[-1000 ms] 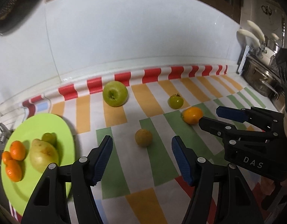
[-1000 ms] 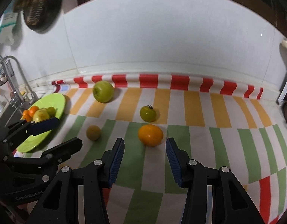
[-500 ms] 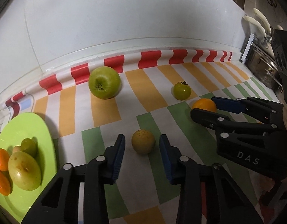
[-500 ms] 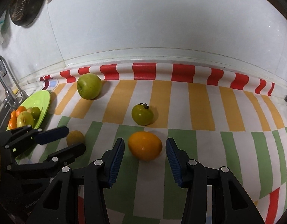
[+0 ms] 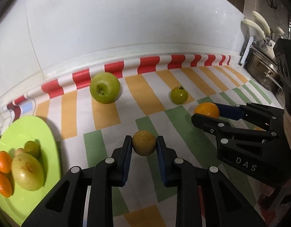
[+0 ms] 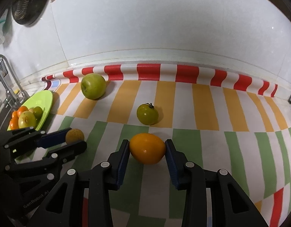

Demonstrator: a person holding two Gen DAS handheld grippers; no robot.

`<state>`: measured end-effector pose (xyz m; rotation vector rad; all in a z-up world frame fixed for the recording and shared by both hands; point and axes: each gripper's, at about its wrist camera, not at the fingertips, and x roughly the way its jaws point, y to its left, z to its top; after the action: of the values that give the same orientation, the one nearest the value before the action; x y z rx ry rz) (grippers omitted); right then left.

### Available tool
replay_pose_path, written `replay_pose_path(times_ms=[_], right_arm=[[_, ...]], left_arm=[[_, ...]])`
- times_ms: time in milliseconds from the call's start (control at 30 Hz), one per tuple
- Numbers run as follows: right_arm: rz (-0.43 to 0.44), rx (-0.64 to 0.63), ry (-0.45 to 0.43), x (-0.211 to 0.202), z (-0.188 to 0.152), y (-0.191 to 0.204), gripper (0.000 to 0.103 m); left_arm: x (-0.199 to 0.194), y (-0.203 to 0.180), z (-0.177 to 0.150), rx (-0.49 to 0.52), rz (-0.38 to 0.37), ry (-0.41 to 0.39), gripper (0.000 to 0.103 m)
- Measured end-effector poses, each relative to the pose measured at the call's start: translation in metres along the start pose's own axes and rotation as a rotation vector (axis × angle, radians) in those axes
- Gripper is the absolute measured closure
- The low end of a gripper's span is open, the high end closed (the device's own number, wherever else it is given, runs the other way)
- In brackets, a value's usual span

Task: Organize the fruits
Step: 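Grasp a small yellow fruit with the left gripper while the right gripper grasps an orange, then carry the yellow fruit and orange onto the green plate and release both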

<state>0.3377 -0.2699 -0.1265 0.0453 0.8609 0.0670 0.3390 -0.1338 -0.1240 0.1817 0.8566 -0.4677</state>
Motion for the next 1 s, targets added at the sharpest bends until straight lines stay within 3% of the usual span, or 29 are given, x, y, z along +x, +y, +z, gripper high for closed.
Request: replay_pose_path(times_ms=[567,1000], right_arm=[[0.025,-0.016,-0.120,-0.075,-0.001,0.022,0.064],[0.078,-0.058,-0.179,-0.110,-0.001,0.052,0.064]], left_arm=[[-0.068,-0.004,-0.003,-0.011,0.007,-0.114,0.077],[-0.122,0.013,-0.013,-0.052,0.069,-0.195,0.077]])
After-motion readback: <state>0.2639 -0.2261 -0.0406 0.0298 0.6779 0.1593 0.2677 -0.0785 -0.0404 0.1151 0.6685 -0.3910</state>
